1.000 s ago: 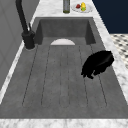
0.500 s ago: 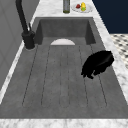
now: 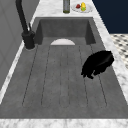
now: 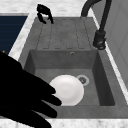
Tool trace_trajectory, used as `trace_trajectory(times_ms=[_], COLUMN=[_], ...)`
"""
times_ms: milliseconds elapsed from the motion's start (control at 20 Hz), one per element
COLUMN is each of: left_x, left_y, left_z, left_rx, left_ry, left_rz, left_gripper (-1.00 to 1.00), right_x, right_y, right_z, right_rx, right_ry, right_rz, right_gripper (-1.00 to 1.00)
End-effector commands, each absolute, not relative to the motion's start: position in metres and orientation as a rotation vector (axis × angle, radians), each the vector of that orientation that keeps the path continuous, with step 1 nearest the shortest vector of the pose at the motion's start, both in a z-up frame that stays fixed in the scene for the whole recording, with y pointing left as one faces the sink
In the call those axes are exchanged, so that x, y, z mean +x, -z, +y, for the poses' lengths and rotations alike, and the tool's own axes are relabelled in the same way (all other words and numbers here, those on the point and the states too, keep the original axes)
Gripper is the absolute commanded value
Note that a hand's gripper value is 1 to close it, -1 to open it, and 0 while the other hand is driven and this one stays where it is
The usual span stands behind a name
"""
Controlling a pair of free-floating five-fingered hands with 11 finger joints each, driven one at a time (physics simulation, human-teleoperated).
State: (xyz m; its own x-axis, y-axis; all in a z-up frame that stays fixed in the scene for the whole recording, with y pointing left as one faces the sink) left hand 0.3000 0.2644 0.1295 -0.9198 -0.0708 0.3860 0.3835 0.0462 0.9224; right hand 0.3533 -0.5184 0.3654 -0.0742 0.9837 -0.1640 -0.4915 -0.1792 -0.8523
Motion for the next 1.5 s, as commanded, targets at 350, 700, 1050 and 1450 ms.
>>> trace_trajectory(times_ms=[350,700,1050,1450], left_x=[0.3,0.3,0.3,0.3], left_y=[-0.13,-0.13,-0.13,-0.13], left_z=[0.264,0.264,0.264,0.264], left_rx=[-0.316,-0.316,-0.316,-0.316], left_ry=[1.94,1.94,1.94,1.94], left_rz=[-2.003,-2.003,-2.003,-2.003], left_gripper=[0.0,0.0,0.0,0.0], right_x=[0.391,0.387,0.407,0.423], right_y=[-0.317,-0.295,-0.29,-0.284], right_z=[-0.541,-0.547,-0.548,-0.549], right_rx=[-0.781,-0.799,-0.711,-0.637], right_ry=[-1.56,-1.537,-1.59,-1.601], right_rz=[-0.705,-0.706,-0.585,-0.514], right_gripper=[-1.0,-1.0,-1.0,-1.0])
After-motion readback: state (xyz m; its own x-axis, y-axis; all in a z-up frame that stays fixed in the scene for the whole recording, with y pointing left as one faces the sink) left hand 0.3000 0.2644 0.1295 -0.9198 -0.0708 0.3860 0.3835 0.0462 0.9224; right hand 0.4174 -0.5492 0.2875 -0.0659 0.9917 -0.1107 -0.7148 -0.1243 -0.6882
